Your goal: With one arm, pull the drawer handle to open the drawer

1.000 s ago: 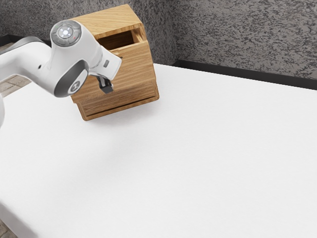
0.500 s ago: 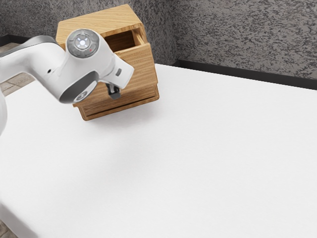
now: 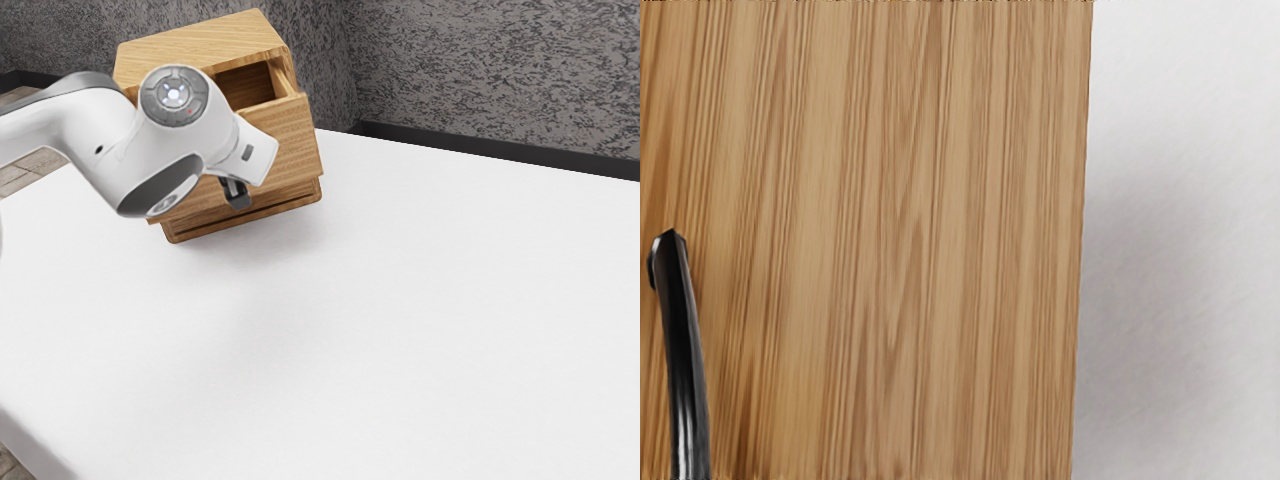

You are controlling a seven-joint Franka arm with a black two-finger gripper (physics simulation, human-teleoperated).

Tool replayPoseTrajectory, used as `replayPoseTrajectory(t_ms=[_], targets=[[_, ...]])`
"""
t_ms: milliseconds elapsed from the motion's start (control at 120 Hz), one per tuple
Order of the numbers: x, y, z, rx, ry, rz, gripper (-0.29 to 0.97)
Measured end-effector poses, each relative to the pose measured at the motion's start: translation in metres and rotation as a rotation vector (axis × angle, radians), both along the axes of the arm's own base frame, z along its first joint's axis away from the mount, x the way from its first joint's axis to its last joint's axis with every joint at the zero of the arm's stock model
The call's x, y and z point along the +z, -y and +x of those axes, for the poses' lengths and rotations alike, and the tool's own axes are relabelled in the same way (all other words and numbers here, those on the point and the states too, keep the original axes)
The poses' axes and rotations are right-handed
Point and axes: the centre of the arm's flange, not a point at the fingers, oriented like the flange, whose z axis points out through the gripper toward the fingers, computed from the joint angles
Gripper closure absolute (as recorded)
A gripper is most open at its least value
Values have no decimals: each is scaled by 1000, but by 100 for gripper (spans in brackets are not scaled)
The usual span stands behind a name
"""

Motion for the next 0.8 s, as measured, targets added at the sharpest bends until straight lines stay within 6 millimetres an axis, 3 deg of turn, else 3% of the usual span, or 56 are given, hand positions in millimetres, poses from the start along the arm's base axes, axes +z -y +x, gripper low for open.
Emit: replayPoseTrajectory(t_ms=[175,433,517,667,750,800], targets=[[-3,10,-6,12,4,-8,-2],[-8,23,-8,32,7,2,6],[-2,33,-19,34,16,17,13],[0,55,-37,29,22,21,5],[29,73,-50,28,71,21,3],[68,91,-62,43,125,6,2]])
